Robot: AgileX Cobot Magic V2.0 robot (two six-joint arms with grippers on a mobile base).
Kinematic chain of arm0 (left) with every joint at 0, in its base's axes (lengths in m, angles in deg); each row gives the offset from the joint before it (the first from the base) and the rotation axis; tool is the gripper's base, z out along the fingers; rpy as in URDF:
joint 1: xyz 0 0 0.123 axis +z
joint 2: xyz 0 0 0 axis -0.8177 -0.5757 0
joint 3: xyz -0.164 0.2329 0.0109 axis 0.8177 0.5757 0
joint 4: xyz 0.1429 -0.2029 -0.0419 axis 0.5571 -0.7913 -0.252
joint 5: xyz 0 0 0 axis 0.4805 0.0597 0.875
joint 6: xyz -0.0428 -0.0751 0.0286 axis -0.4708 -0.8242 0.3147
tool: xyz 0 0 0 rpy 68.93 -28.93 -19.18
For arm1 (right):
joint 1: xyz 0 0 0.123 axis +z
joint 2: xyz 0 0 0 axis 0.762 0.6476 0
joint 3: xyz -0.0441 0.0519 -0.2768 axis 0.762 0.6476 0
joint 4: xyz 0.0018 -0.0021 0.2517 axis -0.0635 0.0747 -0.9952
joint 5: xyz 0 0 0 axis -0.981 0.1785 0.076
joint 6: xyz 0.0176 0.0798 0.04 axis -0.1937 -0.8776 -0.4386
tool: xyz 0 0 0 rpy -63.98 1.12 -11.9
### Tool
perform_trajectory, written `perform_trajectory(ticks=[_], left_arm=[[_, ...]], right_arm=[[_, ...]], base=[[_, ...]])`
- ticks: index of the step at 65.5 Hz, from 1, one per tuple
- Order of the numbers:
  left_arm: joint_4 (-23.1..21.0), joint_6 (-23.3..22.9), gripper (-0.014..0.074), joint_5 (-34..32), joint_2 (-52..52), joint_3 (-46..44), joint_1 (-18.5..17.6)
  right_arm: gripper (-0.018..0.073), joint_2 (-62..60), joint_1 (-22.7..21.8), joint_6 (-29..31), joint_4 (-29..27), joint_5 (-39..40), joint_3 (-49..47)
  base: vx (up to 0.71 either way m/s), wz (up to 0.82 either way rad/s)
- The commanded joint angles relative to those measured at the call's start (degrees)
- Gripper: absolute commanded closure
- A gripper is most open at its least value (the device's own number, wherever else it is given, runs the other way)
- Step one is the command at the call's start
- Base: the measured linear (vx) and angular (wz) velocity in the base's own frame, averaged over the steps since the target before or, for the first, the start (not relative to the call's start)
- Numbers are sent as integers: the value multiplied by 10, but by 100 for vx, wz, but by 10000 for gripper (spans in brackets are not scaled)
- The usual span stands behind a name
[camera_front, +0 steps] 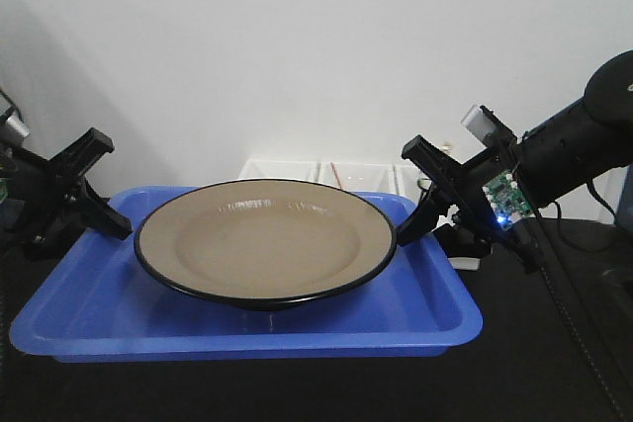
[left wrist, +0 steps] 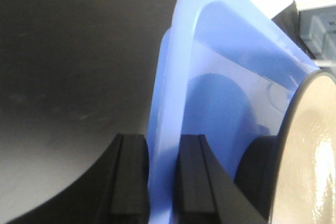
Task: Place disk in tray to left cabinet
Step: 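Lift the blue tray holding the plate with both grippers, then carry the tray with both grippers while the base drives away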
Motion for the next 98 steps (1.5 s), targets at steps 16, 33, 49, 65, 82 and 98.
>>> perform_trajectory(ticks=[16, 33, 49, 65, 82, 98], left_arm=[[-115, -17, 597, 13, 30, -21, -15], [-115, -17, 597, 13, 30, -21, -15], [-115, -17, 597, 13, 30, -21, -15], [-115, -17, 597, 13, 30, -21, -15], [-115, -17, 597, 13, 30, -21, -15], [-115, -17, 597, 13, 30, -21, -15]], right_arm=[[561, -33, 13, -8, -112, 23, -22], [561, -33, 13, -8, -112, 23, -22], [561, -33, 13, -8, -112, 23, -22], [561, -33, 13, -8, -112, 23, -22], [561, -33, 13, -8, -112, 23, -22], [561, -33, 13, -8, -112, 23, -22]], base=[[-14, 51], [-13, 53], [-10, 54], [-5, 54], [-1, 54], [4, 67]])
